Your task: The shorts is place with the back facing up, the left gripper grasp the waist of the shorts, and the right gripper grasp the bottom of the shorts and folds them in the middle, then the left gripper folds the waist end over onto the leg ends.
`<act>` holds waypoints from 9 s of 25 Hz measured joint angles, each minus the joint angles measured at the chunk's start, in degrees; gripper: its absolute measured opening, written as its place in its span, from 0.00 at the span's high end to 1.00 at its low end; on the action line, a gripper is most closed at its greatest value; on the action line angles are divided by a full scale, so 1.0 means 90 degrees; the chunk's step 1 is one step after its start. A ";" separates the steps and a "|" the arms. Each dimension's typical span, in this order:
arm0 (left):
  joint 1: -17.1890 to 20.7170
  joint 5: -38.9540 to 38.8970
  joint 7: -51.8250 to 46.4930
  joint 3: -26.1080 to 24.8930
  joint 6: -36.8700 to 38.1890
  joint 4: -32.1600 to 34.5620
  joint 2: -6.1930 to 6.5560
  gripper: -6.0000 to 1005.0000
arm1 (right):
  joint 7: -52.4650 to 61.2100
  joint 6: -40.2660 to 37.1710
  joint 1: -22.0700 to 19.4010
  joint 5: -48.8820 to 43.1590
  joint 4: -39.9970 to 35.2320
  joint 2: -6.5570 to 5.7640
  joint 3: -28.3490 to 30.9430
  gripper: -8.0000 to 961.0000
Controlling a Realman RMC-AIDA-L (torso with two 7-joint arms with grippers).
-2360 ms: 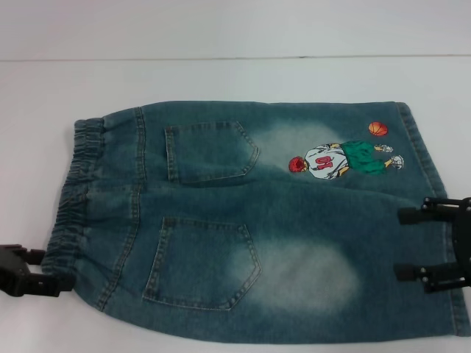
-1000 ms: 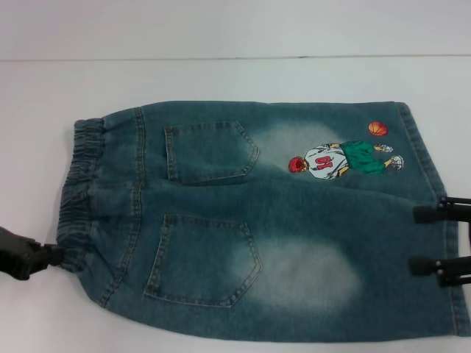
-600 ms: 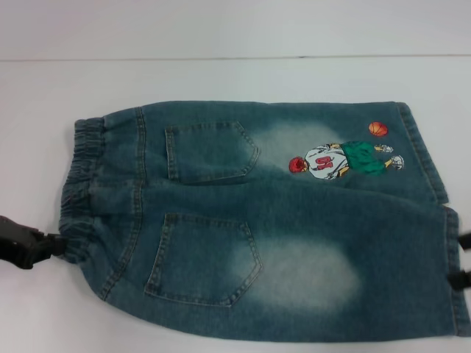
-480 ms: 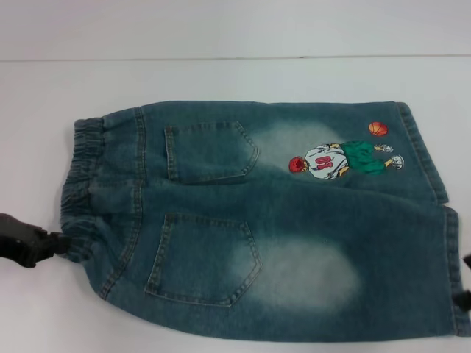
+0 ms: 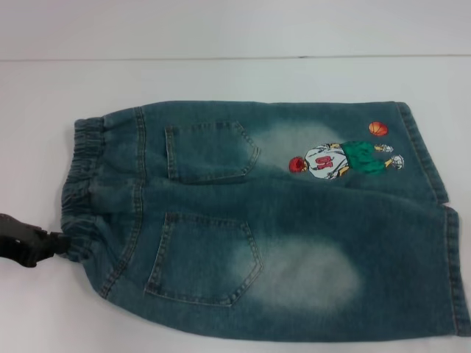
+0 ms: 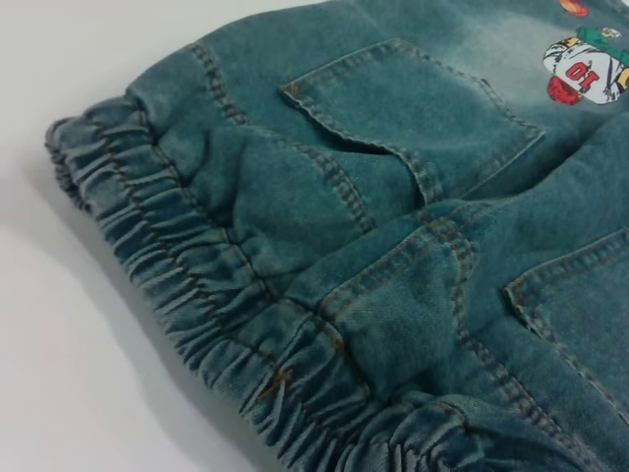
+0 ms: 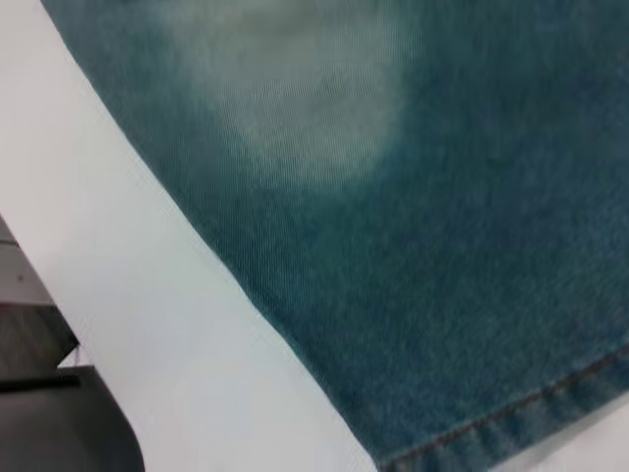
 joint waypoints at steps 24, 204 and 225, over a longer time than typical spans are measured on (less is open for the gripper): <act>0.0011 -0.0019 0.0013 0.0003 -0.0230 0.0000 0.0000 0.94 | 0.0559 0.0064 0.0207 -0.0057 0.0799 0.0121 -0.0467 0.14; 0.0144 -0.2785 0.2592 0.0636 -0.4096 -0.1285 -0.0358 0.07 | -0.4077 0.1523 -0.1130 0.5379 0.2346 0.0220 0.1078 0.09; -0.0445 -0.2782 0.2924 0.0744 -0.4931 -0.2193 -0.0213 0.07 | -0.4013 0.1540 -0.1088 0.5409 0.2422 0.0208 0.1128 0.10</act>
